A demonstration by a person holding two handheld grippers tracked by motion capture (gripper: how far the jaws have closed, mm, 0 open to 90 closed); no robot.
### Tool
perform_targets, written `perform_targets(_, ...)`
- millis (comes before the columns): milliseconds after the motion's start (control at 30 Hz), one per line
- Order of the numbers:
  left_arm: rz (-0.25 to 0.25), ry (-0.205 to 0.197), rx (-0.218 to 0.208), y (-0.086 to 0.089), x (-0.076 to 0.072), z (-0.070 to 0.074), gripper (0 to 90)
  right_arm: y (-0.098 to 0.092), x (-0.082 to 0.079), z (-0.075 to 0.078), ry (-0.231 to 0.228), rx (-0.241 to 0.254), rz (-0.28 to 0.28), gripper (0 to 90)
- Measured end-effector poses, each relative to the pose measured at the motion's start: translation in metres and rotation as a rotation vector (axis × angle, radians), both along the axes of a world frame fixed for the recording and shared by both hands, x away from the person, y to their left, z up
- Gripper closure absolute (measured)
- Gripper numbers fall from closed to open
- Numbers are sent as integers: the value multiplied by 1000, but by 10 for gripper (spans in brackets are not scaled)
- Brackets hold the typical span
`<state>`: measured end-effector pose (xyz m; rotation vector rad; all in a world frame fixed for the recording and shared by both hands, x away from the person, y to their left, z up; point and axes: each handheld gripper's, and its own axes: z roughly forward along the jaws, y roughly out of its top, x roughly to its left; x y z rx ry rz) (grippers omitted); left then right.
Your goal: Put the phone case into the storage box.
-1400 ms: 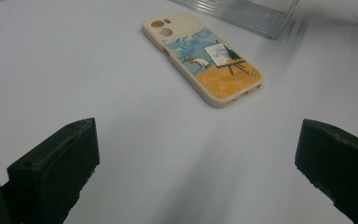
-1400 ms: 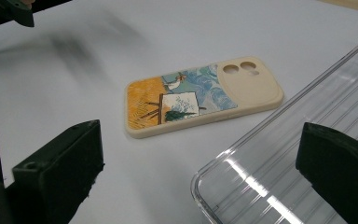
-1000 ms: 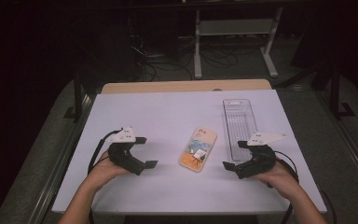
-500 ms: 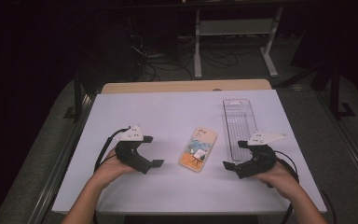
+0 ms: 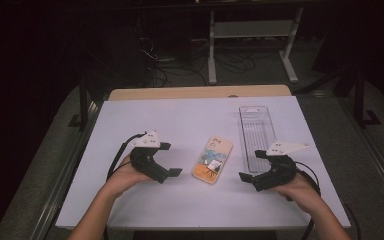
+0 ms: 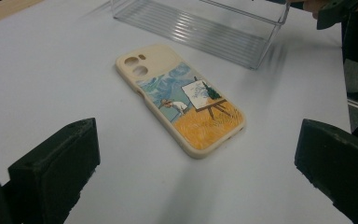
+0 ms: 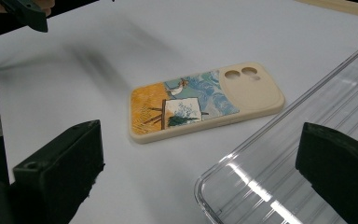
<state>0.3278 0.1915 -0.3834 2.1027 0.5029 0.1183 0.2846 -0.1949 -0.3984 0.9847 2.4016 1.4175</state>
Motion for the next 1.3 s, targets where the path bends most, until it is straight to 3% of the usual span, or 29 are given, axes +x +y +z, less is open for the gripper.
perform_targets(1300,-72,-18,-9,-40,16,15,0,2,4,-1,-2,22,6,3)
